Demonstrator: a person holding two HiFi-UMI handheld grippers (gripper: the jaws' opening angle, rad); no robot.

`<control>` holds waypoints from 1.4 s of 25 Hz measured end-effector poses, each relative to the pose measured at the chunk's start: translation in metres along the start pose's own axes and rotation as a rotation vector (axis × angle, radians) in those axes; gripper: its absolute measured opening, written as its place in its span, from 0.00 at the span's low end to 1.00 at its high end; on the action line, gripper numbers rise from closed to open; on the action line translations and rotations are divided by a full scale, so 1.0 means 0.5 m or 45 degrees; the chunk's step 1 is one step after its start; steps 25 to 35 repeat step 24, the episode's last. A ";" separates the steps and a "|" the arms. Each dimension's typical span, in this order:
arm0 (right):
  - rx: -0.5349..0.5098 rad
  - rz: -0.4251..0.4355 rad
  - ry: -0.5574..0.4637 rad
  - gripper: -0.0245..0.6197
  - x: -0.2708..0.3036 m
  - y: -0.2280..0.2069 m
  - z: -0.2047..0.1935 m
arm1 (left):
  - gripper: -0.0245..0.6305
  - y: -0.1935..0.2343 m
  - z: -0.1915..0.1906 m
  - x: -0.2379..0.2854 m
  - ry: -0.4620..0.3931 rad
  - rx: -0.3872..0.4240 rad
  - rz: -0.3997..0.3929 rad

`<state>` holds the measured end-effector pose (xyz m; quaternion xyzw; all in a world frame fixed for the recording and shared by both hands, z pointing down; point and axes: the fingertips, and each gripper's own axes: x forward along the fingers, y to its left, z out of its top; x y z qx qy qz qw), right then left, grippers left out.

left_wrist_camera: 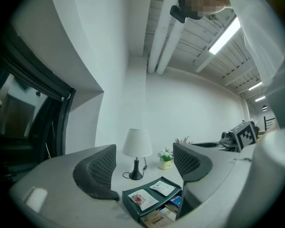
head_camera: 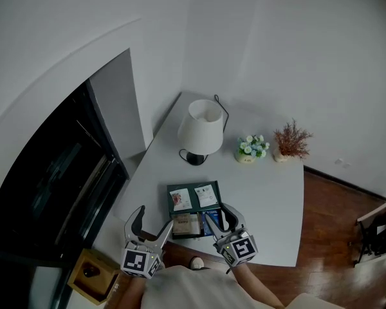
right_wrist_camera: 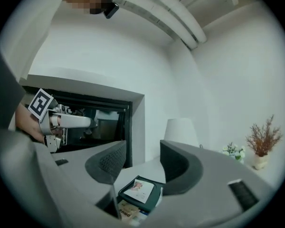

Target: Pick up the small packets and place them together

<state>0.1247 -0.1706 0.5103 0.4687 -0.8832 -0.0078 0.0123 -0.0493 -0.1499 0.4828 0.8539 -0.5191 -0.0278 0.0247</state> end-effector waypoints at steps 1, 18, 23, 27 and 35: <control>0.000 0.005 0.008 0.41 0.003 0.002 -0.002 | 0.59 -0.002 -0.002 0.001 0.005 0.003 -0.003; 0.000 0.057 0.047 0.41 0.023 0.032 -0.002 | 0.59 -0.002 -0.009 0.001 0.010 -0.002 -0.011; 0.007 0.064 0.056 0.41 0.024 0.040 -0.011 | 0.59 0.012 -0.018 -0.001 0.018 -0.006 0.007; 0.011 0.065 0.051 0.41 0.024 0.042 -0.012 | 0.59 0.015 -0.021 -0.002 0.021 -0.008 0.010; 0.011 0.065 0.051 0.41 0.024 0.042 -0.012 | 0.59 0.015 -0.021 -0.002 0.021 -0.008 0.010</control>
